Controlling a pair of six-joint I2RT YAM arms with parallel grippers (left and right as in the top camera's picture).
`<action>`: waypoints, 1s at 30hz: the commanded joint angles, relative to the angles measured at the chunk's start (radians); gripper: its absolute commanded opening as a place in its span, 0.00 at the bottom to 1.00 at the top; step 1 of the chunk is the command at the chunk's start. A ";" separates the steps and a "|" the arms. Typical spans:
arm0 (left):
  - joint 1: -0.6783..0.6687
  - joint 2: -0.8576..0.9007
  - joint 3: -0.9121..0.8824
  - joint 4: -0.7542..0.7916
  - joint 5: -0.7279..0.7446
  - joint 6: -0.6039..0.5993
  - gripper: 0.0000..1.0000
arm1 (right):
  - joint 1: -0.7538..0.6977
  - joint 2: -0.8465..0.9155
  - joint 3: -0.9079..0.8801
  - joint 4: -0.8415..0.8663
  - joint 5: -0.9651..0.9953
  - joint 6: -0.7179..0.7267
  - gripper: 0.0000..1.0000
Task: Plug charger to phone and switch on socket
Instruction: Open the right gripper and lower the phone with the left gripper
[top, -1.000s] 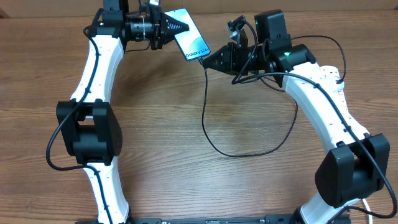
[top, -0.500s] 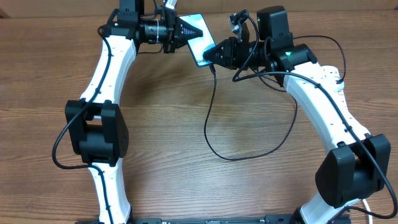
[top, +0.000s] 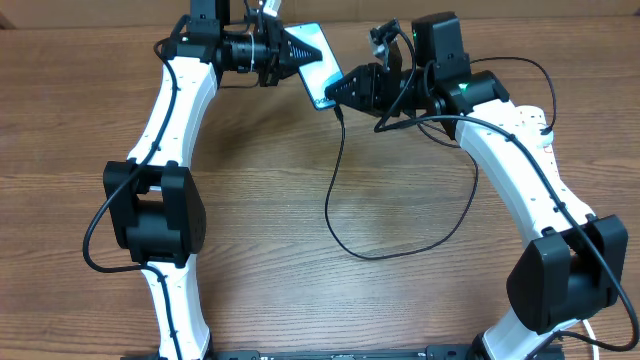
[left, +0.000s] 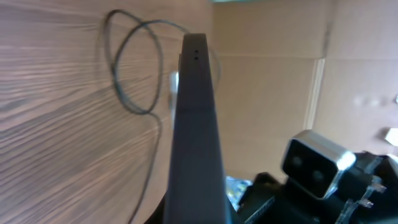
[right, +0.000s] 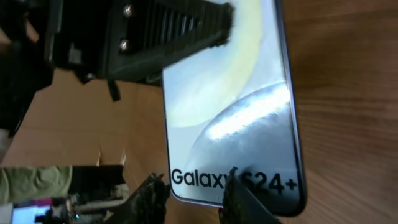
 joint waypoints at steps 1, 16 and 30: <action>-0.001 -0.011 0.013 -0.081 -0.101 0.134 0.06 | 0.001 -0.012 0.000 -0.021 0.062 -0.007 0.37; 0.006 0.011 0.012 -0.282 -0.345 0.352 0.08 | 0.001 -0.012 -0.001 -0.104 0.169 -0.007 0.47; 0.007 0.196 0.012 -0.349 -0.337 0.374 0.04 | 0.001 -0.012 -0.001 -0.145 0.195 -0.007 0.48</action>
